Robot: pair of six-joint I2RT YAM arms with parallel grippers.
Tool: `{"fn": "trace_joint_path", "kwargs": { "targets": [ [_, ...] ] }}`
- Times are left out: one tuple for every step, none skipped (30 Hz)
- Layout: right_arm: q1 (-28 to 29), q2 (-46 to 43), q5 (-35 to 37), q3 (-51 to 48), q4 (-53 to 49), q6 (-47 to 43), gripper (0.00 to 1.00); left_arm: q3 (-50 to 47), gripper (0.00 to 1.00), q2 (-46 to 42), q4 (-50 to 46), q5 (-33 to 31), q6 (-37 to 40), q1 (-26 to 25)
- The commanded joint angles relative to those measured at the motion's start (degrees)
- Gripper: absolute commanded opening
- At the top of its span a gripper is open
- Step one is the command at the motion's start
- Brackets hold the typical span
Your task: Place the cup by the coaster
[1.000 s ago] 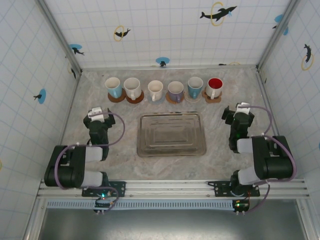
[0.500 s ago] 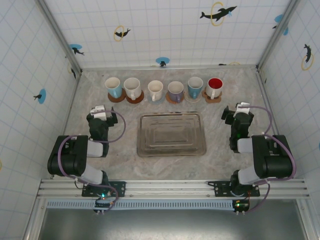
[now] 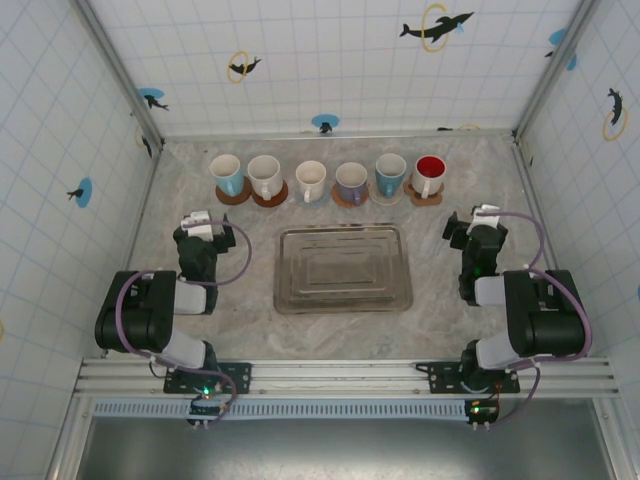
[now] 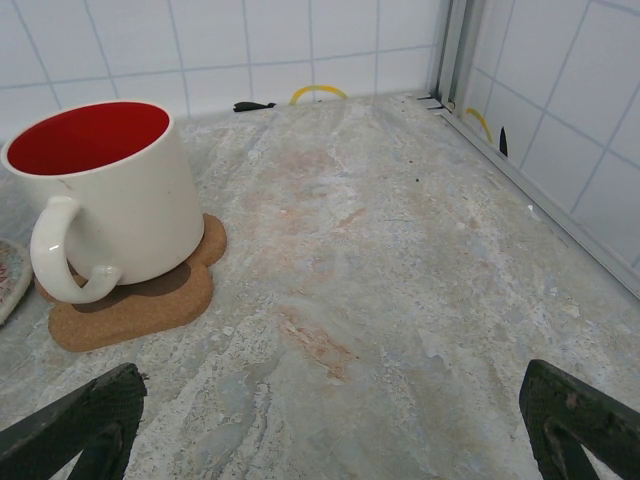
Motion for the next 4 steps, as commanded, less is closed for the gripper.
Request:
{"fn": "trace_joint_path", "kwargs": {
  "targets": [
    [-0.13,0.13,0.23,1.35,2.38,0.06,0.99,0.94,0.98,-0.14,0.76,1.07,0.26,0.34],
    [-0.09,0.13,0.23,1.35,2.36,0.1,0.99,0.94,0.98,-0.14,0.75,1.07,0.28,0.33],
    [-0.13,0.13,0.23,1.35,2.38,0.1,0.99,0.98,0.98,-0.13,0.82,1.07,0.25,0.35],
    [-0.13,0.13,0.23,1.35,2.39,0.1,0.99,0.94,0.98,-0.08,0.74,1.07,0.25,0.3]
  ]
}}
